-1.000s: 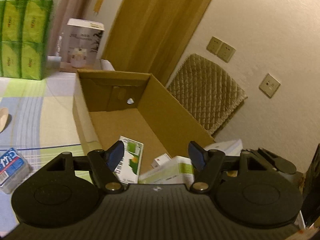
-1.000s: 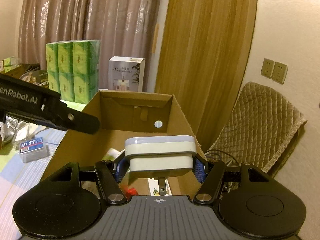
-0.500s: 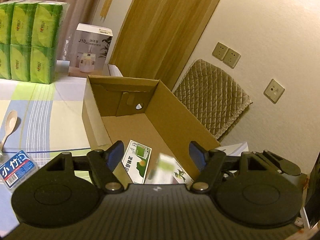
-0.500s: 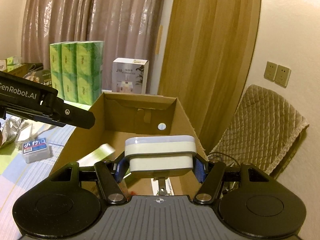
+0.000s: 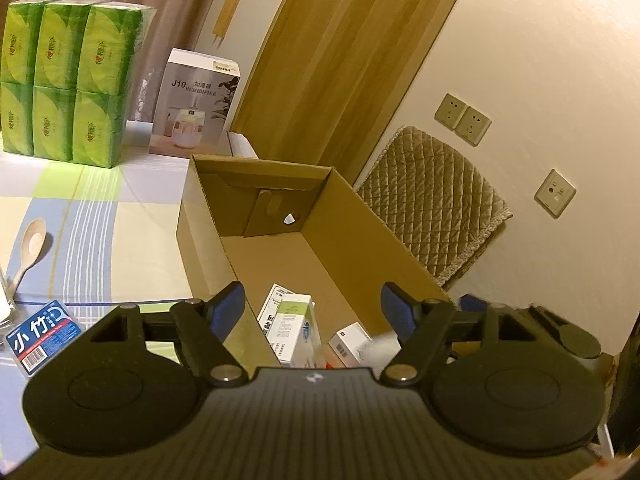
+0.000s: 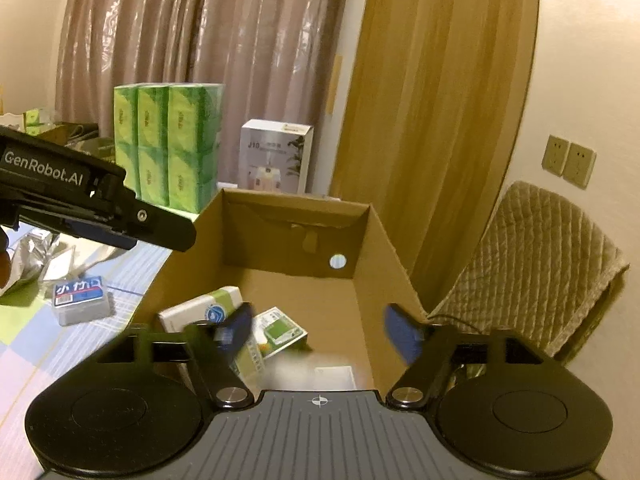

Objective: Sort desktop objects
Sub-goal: 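Lower both tools into the cardboard box and open them to release the items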

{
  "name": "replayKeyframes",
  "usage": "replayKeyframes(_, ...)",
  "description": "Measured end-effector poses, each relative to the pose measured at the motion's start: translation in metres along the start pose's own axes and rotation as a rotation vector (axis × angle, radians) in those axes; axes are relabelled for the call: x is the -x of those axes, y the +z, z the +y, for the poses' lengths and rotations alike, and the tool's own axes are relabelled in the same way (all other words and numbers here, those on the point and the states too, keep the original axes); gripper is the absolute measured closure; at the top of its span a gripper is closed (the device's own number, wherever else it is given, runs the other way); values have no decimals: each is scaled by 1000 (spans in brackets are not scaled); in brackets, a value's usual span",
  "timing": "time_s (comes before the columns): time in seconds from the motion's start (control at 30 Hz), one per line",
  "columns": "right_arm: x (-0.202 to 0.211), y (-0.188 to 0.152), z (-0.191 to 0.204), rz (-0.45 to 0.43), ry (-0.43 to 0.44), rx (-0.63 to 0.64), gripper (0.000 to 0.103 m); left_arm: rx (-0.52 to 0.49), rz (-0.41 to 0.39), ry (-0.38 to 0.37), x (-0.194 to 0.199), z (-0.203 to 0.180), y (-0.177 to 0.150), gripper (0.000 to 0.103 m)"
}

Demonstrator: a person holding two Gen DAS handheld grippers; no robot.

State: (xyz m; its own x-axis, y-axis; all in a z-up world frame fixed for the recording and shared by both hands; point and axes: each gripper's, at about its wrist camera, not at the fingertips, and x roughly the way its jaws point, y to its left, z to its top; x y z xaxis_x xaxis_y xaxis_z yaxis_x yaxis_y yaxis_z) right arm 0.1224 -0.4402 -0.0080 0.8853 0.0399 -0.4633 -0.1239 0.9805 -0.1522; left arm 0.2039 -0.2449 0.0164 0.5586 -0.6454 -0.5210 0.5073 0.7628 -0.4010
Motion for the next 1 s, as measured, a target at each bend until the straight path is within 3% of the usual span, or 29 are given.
replayKeyframes(1.0, 16, -7, 5, 47, 13, -36, 19, -23, -3, 53, 20, 19, -1, 29)
